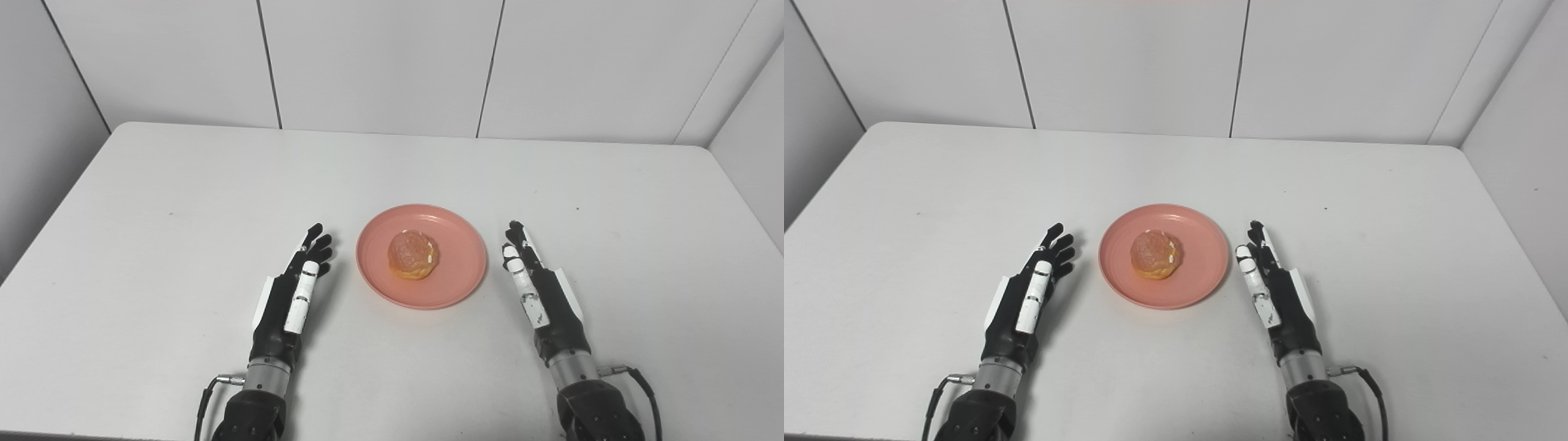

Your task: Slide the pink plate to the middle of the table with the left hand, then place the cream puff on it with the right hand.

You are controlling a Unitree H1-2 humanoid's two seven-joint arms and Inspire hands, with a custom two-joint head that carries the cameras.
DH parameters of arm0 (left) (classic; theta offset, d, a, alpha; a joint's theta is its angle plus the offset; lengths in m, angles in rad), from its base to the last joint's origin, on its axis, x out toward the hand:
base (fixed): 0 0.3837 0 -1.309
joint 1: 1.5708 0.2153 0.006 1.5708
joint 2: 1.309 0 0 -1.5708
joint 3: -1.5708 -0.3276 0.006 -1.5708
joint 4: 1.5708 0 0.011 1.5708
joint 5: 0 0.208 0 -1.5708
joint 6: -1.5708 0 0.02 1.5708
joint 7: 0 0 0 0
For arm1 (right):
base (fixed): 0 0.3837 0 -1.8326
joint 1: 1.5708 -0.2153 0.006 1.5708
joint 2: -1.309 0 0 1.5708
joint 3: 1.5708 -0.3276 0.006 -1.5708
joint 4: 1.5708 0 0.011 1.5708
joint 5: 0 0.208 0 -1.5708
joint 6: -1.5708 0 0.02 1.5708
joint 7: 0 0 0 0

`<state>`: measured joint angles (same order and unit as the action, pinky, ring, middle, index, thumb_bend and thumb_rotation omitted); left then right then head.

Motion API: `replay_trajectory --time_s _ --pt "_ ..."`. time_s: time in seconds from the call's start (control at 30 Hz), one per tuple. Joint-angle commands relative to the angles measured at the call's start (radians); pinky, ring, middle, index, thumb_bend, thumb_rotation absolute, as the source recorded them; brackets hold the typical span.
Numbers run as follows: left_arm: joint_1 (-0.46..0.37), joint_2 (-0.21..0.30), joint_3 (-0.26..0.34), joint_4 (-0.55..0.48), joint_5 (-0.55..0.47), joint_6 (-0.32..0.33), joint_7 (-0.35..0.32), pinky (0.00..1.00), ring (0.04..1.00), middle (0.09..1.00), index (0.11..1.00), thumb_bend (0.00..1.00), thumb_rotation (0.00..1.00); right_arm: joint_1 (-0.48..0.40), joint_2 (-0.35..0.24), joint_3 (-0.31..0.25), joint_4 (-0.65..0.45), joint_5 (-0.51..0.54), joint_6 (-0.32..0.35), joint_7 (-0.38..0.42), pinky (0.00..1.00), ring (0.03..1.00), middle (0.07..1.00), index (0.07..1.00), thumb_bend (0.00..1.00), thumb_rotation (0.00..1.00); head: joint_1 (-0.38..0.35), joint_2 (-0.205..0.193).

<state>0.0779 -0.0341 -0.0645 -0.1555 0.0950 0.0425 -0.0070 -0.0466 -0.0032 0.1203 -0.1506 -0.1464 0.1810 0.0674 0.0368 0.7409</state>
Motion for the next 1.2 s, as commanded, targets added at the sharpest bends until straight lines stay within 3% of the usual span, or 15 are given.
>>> replay_trajectory --time_s 0.0,1.17 --pt "0.017 0.017 0.003 -0.009 0.004 -0.01 -0.001 0.91 0.913 0.92 0.913 0.49 1.0 -0.025 0.002 0.001 -0.024 -0.002 -0.002 -0.004 0.95 0.962 0.98 0.985 0.28 1.0 0.001 0.0" --pt "0.017 0.017 0.005 -0.011 0.002 -0.009 -0.001 0.91 0.911 0.918 0.913 0.48 1.0 -0.025 0.007 0.0 -0.028 0.0 0.0 -0.007 0.93 0.955 0.975 0.982 0.26 1.0 -0.001 0.003"
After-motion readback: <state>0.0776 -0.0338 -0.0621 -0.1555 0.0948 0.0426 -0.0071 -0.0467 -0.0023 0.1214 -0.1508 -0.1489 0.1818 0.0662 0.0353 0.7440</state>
